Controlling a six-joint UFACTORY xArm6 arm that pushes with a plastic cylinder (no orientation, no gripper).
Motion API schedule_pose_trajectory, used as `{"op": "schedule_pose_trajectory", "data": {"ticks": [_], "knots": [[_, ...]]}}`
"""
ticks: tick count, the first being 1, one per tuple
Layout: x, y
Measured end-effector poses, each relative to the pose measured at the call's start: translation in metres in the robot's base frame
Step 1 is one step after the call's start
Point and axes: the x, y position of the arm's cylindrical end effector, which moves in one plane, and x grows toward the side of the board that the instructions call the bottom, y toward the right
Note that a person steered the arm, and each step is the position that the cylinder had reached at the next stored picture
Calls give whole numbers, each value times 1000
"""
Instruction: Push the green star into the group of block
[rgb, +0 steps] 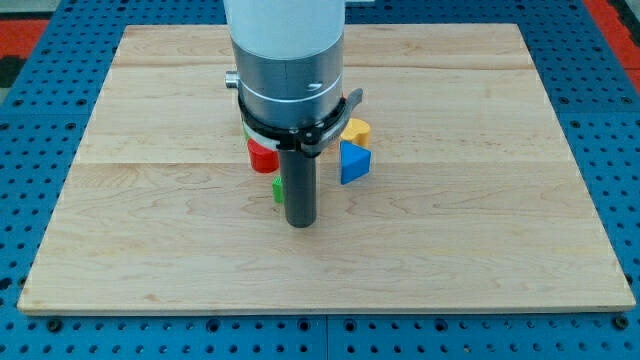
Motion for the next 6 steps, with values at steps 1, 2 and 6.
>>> {"op": "schedule_pose_trajectory", "data": {"ticks": [1, 2, 6], "knots": [[-18, -1], [-37, -1], [-17, -37]]}}
